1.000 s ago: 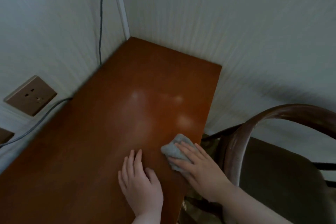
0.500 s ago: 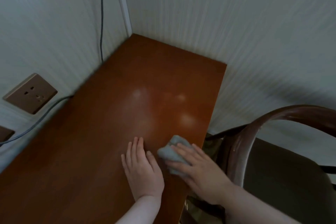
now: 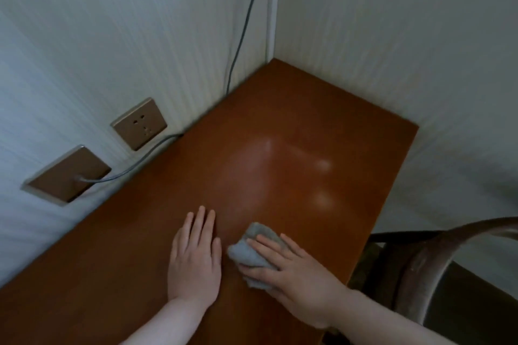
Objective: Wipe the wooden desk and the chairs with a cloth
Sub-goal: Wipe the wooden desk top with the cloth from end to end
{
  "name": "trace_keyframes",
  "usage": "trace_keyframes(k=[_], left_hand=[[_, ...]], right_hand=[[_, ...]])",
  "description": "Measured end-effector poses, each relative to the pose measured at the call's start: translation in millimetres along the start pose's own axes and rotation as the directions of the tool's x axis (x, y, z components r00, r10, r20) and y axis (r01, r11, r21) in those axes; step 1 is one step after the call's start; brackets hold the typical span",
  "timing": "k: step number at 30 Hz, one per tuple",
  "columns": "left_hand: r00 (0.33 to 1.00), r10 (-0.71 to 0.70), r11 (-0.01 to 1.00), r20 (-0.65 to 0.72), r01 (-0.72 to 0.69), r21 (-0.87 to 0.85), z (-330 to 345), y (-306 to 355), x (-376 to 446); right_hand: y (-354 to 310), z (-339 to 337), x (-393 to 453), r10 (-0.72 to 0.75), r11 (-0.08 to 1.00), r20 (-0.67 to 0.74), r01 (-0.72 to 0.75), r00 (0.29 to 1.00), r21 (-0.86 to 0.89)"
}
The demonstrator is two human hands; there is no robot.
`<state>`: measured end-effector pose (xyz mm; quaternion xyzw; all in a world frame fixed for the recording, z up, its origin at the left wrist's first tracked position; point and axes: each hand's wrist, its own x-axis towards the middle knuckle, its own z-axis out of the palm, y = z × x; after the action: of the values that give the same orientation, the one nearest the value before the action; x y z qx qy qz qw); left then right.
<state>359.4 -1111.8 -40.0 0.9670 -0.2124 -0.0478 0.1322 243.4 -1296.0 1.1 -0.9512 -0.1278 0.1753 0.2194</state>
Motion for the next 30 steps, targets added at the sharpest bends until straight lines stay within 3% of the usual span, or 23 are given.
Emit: trace_keyframes(k=[2, 5, 7, 9, 10, 13, 14, 16, 18, 20, 22, 24, 25, 26, 28, 30], left_hand=[[1.0, 0.01, 1.0, 0.008, -0.01, 0.006, 1, -4, -1], [1.0, -0.009, 1.0, -0.012, 0.009, 0.001, 2, -1, 0], [1.0, -0.015, 1.0, -0.025, 0.014, -0.011, 0, -3, 0], [0.999, -0.009, 0.999, -0.035, 0.008, -0.033, 0, -4, 0], [0.999, -0.005, 0.999, -0.044, 0.003, -0.046, -1, -4, 1], [0.998, -0.026, 0.993, -0.064, 0.018, -0.117, 1, -5, 1], [0.997, -0.042, 0.99, -0.065, 0.033, -0.138, 1, -6, 0], [0.997, -0.05, 0.99, -0.057, 0.042, -0.134, 2, -7, 0], [0.998, -0.05, 0.994, -0.045, 0.045, -0.099, 1, -6, 0], [0.998, -0.064, 0.995, -0.027, 0.062, -0.075, 2, -5, 1], [0.997, -0.069, 0.995, -0.025, 0.067, -0.071, 2, -5, 1], [0.995, -0.081, 0.993, -0.05, 0.076, -0.089, 1, -5, 0], [0.994, -0.092, 0.99, -0.067, 0.084, -0.109, 0, -5, 1], [0.99, -0.11, 0.986, -0.087, 0.097, -0.139, -1, -5, 1], [0.984, -0.136, 0.974, -0.119, 0.111, -0.198, -1, -6, 2], [0.981, -0.149, 0.967, -0.128, 0.118, -0.224, 0, -7, 1]], right_hand=[[32, -18, -5, 0.043, 0.997, 0.023, -0.041, 0.999, -0.072], [61, -32, 30, 0.298, 0.938, -0.164, -0.32, 0.94, -0.133], [52, -26, 71, 0.517, 0.822, -0.356, -0.568, 0.779, -0.049], [26, -16, 103, 0.633, 0.733, -0.459, -0.673, 0.624, 0.096], [9, -7, 110, 0.617, 0.75, -0.477, -0.651, 0.626, 0.117], [-28, 22, 87, 0.299, 0.939, -0.37, -0.34, 0.88, -0.05], [-29, 27, 68, 0.193, 0.965, -0.311, -0.237, 0.931, -0.111], [-9, 22, 34, 0.064, 0.981, -0.175, -0.094, 0.982, -0.17], [24, 5, 23, 0.033, 0.968, -0.145, -0.068, 0.989, -0.244], [45, -14, 46, 0.205, 0.951, -0.229, -0.249, 0.951, -0.181], [40, -19, 92, 0.456, 0.861, -0.392, -0.508, 0.799, -0.033], [16, -15, 133, 0.628, 0.742, -0.473, -0.66, 0.618, 0.122], [1, -11, 145, 0.635, 0.736, -0.474, -0.663, 0.609, 0.134], [-14, -4, 147, 0.582, 0.783, -0.459, -0.615, 0.672, 0.091], [-34, 13, 122, 0.347, 0.921, -0.364, -0.387, 0.864, -0.038], [-30, 23, 76, 0.122, 0.979, -0.252, -0.158, 0.96, -0.129]])
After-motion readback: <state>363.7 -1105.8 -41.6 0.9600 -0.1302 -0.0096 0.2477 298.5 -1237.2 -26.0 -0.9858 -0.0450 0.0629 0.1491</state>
